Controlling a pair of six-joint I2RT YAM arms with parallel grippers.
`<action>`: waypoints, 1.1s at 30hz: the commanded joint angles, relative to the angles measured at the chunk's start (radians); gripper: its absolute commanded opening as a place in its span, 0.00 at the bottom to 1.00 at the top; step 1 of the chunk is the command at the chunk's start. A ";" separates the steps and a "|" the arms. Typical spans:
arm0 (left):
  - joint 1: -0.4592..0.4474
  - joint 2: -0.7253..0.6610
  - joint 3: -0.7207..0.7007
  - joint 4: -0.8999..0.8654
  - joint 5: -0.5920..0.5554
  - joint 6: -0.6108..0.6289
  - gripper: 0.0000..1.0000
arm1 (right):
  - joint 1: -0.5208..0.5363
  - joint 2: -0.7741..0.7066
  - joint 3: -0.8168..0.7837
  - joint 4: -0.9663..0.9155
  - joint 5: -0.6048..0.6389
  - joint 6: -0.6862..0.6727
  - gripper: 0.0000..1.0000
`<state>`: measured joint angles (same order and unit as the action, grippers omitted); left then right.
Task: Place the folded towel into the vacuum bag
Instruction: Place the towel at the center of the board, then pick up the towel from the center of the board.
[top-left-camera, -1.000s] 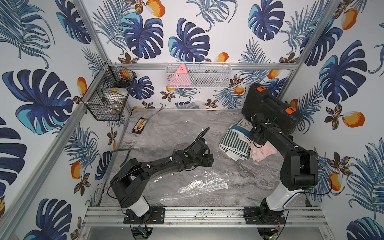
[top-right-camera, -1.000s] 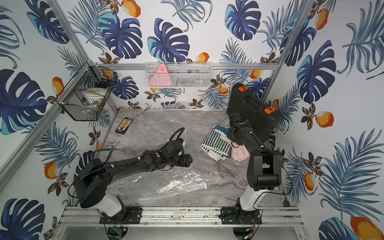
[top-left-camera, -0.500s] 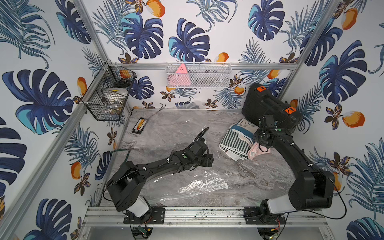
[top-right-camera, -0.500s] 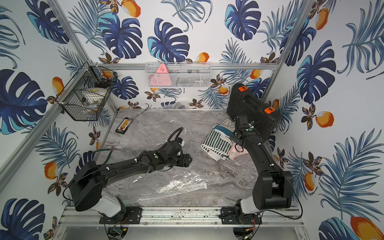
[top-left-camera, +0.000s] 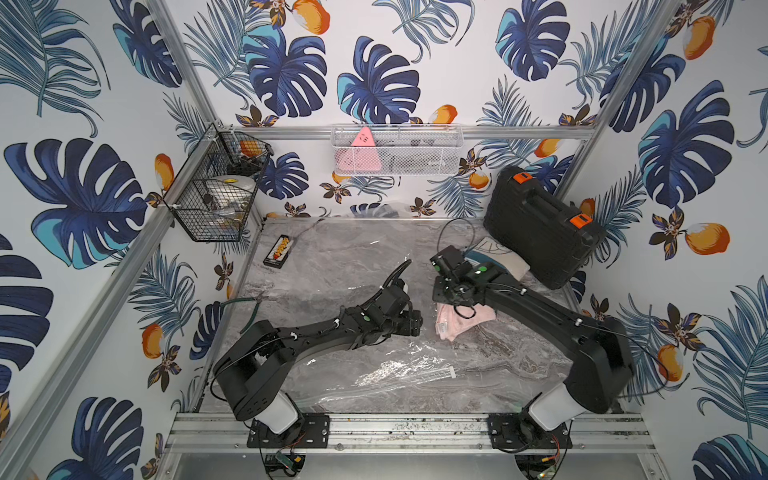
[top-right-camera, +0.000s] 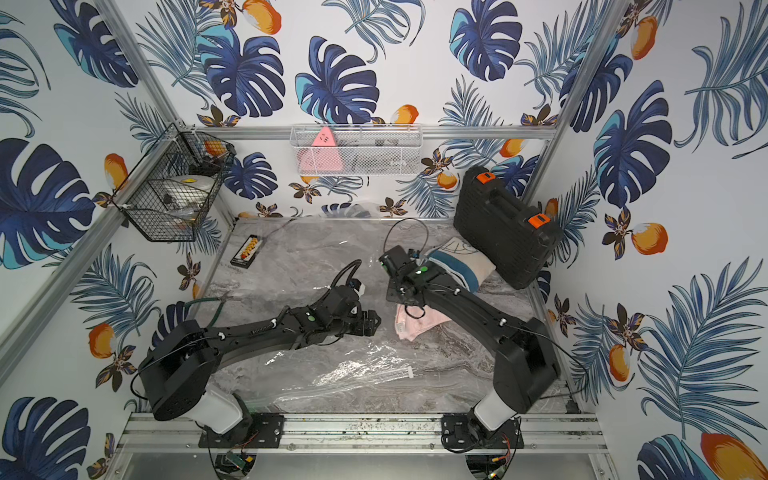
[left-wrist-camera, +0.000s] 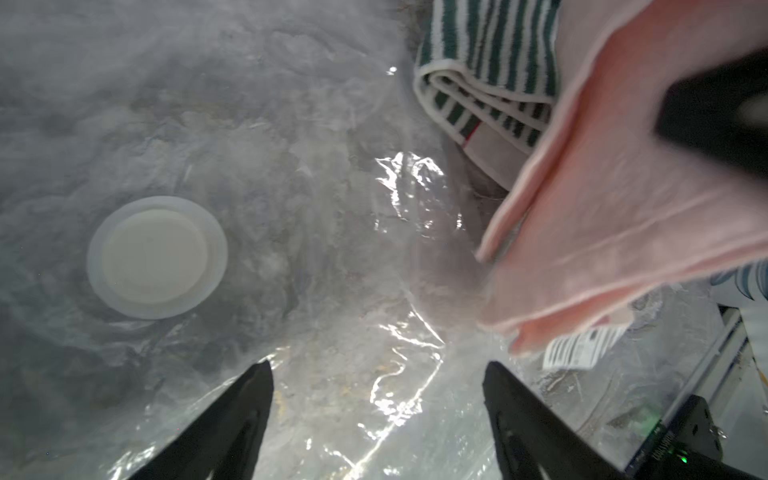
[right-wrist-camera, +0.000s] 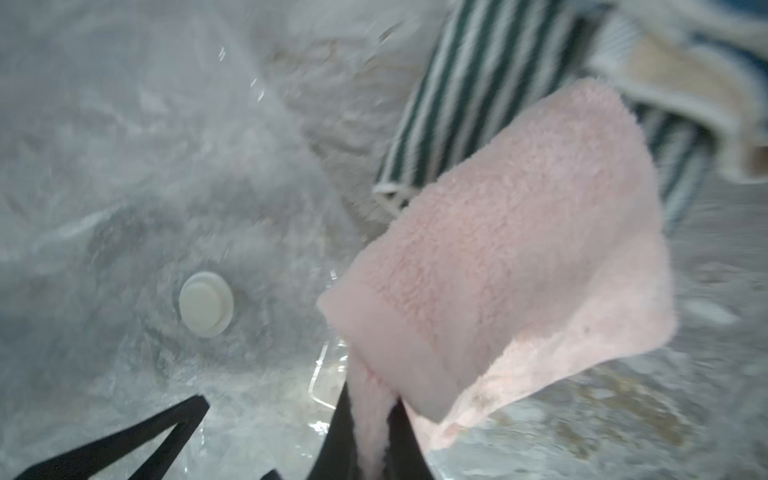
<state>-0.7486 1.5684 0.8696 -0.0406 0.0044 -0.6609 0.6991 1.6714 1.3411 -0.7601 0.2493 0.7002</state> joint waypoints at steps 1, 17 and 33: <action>0.045 -0.027 -0.054 0.044 0.026 -0.059 0.81 | 0.012 0.122 0.050 0.081 -0.048 0.031 0.10; 0.094 -0.076 0.046 -0.145 0.052 0.003 0.79 | -0.284 -0.038 -0.037 0.063 -0.516 -0.177 0.78; 0.026 0.304 0.251 0.007 0.169 -0.082 0.62 | -0.445 0.030 -0.239 0.158 -0.513 -0.234 0.77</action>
<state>-0.7254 1.8519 1.1057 -0.0463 0.1780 -0.7216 0.2497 1.6787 1.1343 -0.6491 -0.1867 0.4622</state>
